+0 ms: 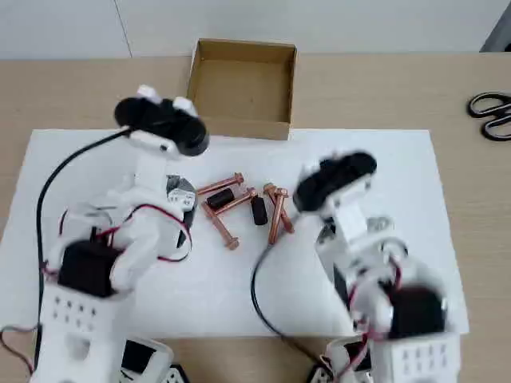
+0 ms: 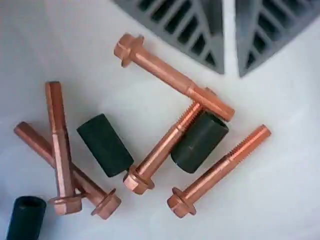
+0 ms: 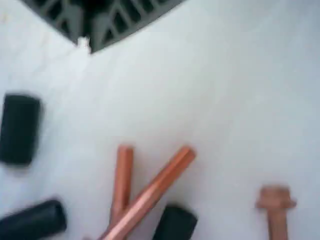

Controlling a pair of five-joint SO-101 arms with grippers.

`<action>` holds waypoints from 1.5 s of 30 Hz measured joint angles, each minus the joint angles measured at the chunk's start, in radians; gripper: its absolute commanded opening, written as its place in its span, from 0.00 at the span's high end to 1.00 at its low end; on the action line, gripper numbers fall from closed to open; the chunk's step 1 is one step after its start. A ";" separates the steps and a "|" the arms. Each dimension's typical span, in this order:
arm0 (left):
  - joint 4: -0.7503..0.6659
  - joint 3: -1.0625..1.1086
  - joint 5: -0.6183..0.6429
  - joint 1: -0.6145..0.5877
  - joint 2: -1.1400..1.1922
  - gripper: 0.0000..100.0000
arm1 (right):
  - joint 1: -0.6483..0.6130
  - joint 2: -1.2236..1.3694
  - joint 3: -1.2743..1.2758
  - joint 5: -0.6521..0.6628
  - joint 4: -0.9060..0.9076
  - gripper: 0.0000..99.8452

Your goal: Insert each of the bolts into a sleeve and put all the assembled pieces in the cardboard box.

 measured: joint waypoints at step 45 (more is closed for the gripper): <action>-0.058 -0.025 0.000 0.005 0.106 0.99 | 0.120 1.295 -0.399 -0.091 -0.273 0.81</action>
